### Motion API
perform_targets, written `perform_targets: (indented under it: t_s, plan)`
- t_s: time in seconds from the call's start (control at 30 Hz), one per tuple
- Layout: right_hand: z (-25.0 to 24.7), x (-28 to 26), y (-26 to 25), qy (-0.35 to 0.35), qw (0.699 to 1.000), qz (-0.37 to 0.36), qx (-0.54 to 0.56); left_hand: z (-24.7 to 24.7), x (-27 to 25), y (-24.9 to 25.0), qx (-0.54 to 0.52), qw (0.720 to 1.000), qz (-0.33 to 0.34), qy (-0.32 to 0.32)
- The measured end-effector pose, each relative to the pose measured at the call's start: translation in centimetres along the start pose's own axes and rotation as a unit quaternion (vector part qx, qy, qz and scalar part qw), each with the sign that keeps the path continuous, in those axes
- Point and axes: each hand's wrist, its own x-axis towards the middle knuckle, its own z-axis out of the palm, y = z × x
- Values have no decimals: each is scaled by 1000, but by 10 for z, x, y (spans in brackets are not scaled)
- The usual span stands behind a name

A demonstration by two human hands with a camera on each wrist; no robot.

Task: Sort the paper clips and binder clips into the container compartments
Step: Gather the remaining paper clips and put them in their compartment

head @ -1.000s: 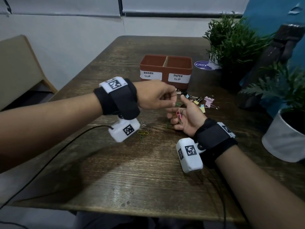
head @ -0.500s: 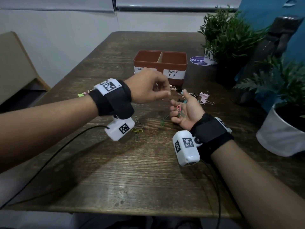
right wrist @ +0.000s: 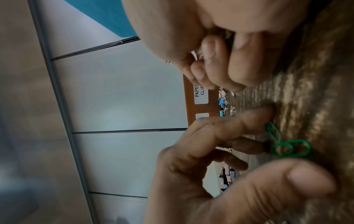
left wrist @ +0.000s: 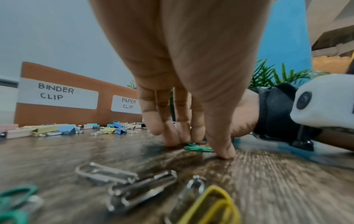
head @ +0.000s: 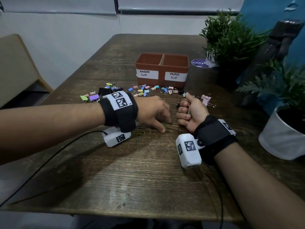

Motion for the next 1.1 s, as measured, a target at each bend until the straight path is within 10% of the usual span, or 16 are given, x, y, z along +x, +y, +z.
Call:
perform_targets:
  t_s: [0.8, 1.1]
  plan:
    - [0, 6, 2, 10, 998, 12, -61, -1, -21, -4, -15, 999, 34, 3]
    - [1, 5, 2, 12, 997, 12, -69, -4, -10, 20, 32, 998, -53, -22]
